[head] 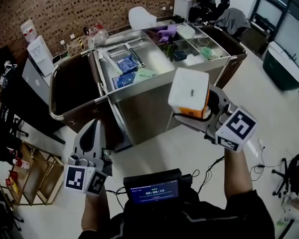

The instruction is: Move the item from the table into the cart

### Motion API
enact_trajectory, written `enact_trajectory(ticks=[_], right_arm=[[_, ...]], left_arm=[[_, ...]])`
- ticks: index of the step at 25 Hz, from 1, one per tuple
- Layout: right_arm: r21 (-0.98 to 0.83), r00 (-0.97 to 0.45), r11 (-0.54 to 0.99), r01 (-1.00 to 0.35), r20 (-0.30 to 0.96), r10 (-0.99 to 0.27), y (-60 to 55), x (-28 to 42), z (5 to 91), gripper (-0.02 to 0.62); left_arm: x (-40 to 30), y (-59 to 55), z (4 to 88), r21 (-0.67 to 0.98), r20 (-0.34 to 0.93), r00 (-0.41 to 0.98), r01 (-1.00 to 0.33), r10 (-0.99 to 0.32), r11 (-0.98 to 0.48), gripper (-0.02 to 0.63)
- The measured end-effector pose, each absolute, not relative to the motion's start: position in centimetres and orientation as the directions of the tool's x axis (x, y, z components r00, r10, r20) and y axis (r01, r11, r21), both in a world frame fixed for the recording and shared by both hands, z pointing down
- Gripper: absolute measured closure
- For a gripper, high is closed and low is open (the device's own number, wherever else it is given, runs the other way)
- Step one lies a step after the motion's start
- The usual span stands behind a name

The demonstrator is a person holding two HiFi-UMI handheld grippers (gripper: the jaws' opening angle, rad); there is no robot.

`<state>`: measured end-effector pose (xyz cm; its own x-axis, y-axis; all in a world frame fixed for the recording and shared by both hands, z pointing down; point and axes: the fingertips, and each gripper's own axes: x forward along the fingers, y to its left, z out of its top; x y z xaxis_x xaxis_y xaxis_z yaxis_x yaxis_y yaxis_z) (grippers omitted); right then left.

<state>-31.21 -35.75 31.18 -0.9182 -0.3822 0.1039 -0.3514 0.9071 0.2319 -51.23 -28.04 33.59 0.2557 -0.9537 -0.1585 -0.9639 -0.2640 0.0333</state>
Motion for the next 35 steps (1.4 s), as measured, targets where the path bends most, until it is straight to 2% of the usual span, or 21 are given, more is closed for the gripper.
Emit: enact_trajectory(ticks=[7, 13, 16, 23, 28, 35], right_arm=[[0.269, -0.903, 0.889, -0.371, 0.118, -0.412, -46.0, -20.6, 29.9, 0.173], [0.301, -0.896, 0.88, -0.368, 0.14, -0.422, -55.5, -15.9, 27.4, 0.173], [0.347, -0.884, 0.865, -0.362, 0.168, -0.437, -60.2, -16.0, 26.0, 0.173], [0.416, -0.849, 0.854, -0.313, 0.28, -0.448, -70.0, -19.4, 26.6, 0.173], [0.42, -0.839, 0.884, -0.206, 0.388, -0.38, -75.9, -21.6, 29.2, 0.173], [0.438, -0.753, 0.899, 0.004, 0.593, -0.285, -82.0, -22.5, 32.9, 0.173]], left_arm=[[-41.8, -38.9, 32.1, 0.052, -0.2, 0.271, -0.957, -0.942, -0.286, 0.603], [-37.8, -46.4, 30.7, 0.062, -0.207, 0.32, -0.939, -0.924, -0.339, 0.603], [-37.8, -50.3, 28.8, 0.022, -0.226, 0.337, -0.936, -0.914, -0.35, 0.603], [-40.2, -60.9, 28.5, -0.024, -0.173, 0.362, -0.931, -0.916, -0.364, 0.603], [-40.2, -66.1, 29.5, 0.009, -0.157, 0.367, -0.928, -0.917, -0.373, 0.603], [-38.9, -70.3, 27.7, -0.006, -0.174, 0.336, -0.94, -0.926, -0.34, 0.603]])
